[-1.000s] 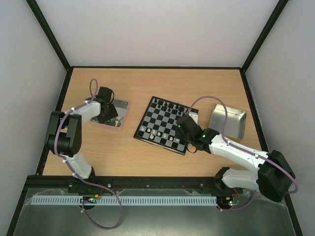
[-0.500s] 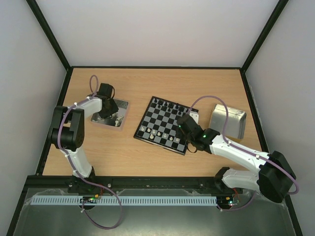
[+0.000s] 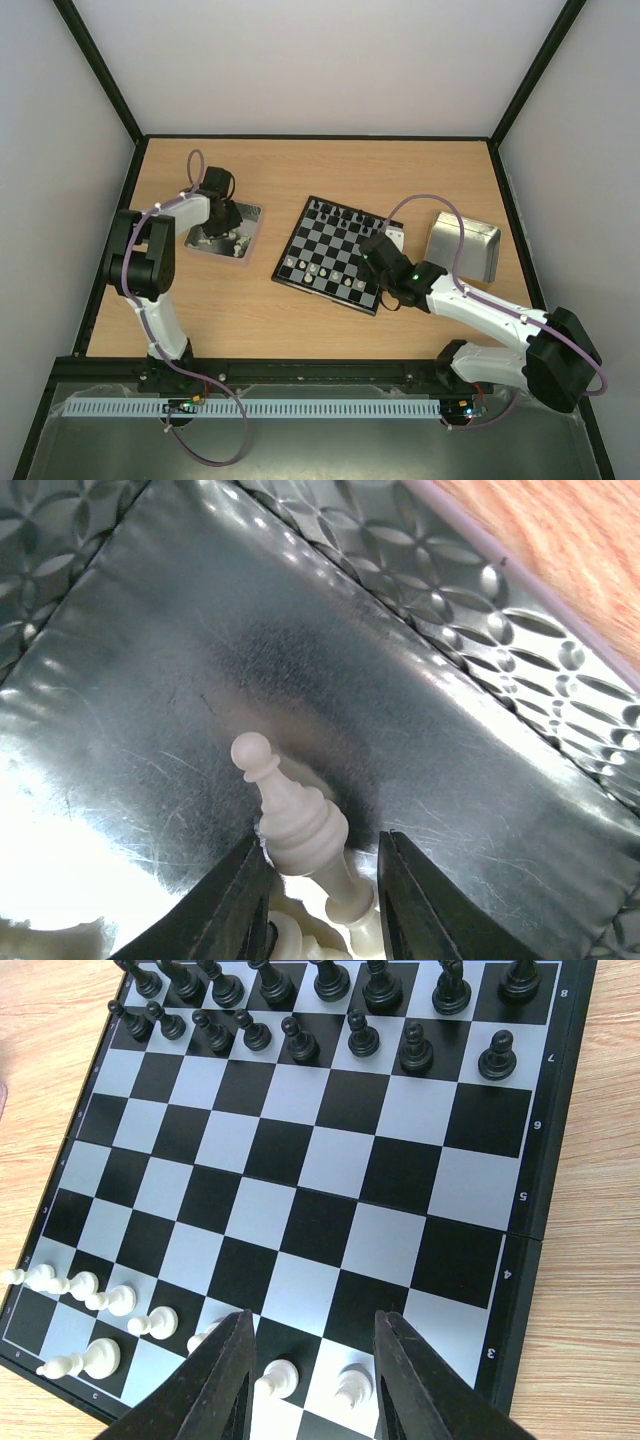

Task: Set up the chess pieces on the board
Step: Pick up the chess piece from the storage box.

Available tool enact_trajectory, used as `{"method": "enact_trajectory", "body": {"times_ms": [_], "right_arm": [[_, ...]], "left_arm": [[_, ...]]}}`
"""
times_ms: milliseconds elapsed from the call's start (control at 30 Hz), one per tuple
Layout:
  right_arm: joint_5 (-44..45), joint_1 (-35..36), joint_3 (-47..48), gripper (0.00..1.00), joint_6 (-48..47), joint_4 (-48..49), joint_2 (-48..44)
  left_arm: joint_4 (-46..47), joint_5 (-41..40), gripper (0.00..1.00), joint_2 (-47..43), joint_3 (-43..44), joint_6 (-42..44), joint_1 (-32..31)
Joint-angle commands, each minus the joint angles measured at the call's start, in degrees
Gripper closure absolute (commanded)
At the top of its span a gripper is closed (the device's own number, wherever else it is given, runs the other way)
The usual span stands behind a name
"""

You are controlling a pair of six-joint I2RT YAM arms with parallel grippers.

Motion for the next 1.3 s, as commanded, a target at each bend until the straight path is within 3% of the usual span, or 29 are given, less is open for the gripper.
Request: {"method": "enact_trajectory", "body": {"times_ms": [0, 233, 767, 967, 1267], "right_arm": [[1.97, 0.4, 0.49, 0.68, -0.3, 0.42, -1.08], [2.0, 0.38, 0.6, 0.68, -0.26, 0.53, -1.14], [0.63, 0.34, 0.47, 0.68, 0.57, 3.34, -2.91], [-5.29, 0.26, 1.15, 0.68, 1.1, 6.91, -3.05], [-20.3, -2.72, 5.5, 0.63, 2.52, 13.57, -0.73]], "left_arm": [[-1.05, 1.05, 0.67, 1.28, 0.82, 1.35, 0.79], [0.71, 2.08, 0.81, 0.49, 1.13, 2.08, 1.2], [1.78, 6.09, 0.87, -13.22, -6.24, 3.28, 1.11], [5.39, 16.47, 0.88, -20.43, -10.66, 3.05, 0.37], [11.17, 30.03, 0.88, -31.17, -15.12, 4.01, -6.9]]}}
